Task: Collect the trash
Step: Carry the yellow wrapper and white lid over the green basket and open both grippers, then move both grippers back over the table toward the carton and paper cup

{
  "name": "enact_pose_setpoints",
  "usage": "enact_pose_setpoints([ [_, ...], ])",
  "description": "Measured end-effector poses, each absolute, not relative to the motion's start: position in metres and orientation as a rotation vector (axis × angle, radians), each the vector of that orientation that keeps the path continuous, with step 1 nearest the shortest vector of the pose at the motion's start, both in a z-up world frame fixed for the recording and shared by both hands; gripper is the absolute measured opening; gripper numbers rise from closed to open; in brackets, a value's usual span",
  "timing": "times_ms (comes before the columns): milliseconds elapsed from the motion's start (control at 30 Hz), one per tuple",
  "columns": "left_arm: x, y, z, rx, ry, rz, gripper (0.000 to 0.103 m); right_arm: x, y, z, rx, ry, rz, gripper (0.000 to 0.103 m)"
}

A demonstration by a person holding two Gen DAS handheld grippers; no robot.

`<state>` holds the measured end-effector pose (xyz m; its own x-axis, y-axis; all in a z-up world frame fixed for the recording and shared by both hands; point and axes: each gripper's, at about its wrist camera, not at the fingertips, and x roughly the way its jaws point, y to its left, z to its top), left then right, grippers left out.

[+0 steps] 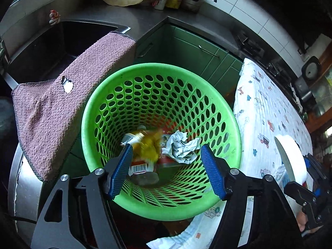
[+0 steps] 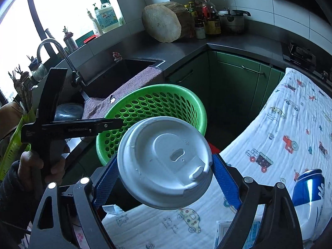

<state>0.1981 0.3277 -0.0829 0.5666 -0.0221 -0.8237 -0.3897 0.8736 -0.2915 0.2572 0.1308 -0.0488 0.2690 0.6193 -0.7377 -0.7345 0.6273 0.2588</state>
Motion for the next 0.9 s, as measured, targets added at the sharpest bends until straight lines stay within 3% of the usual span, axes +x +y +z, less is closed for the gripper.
enact_pose_setpoints([
  [300,0.173,0.348,-0.064,-0.509,0.883,0.259,0.074,0.276,0.188,-0.073,-0.189,0.978,0.937,0.084],
  [567,0.153,0.360,-0.060,-0.530,0.869,0.299,0.076,0.282,0.226,-0.094,-0.203,0.991,0.953,0.092],
  [900,0.147,0.349,-0.057,-0.529,0.856,0.286,0.076,0.251,0.168,-0.070,-0.183,0.943,0.910,0.092],
])
